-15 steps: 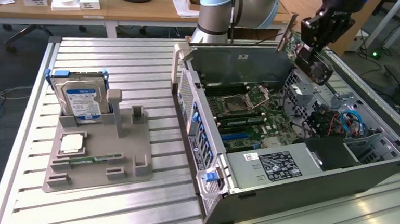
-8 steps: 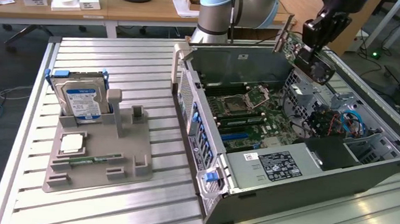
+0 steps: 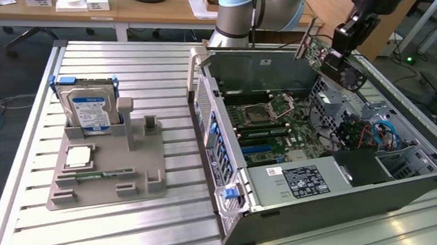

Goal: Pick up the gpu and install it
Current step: 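Insert the gpu into the slot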

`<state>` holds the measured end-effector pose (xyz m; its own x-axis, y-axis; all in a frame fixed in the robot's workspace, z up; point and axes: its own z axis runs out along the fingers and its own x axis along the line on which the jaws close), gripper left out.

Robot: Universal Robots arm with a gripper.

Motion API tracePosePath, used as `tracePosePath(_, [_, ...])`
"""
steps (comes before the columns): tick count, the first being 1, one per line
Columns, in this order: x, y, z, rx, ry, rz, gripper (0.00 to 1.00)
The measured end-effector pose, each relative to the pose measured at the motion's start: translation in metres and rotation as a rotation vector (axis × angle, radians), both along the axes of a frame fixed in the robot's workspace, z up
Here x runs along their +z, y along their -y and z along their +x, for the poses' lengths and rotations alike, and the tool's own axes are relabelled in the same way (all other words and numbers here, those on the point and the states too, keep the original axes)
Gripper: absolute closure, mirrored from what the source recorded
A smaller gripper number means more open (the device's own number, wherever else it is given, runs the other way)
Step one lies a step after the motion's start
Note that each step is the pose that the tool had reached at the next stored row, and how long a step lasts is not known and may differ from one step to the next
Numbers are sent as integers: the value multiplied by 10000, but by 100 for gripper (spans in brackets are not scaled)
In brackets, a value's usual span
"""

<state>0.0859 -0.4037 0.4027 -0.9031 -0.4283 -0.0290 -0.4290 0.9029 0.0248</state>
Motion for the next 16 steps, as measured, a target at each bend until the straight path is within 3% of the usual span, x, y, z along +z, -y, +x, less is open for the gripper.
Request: tracePosePath(16, [-25,0,0,2904,2,-44,74])
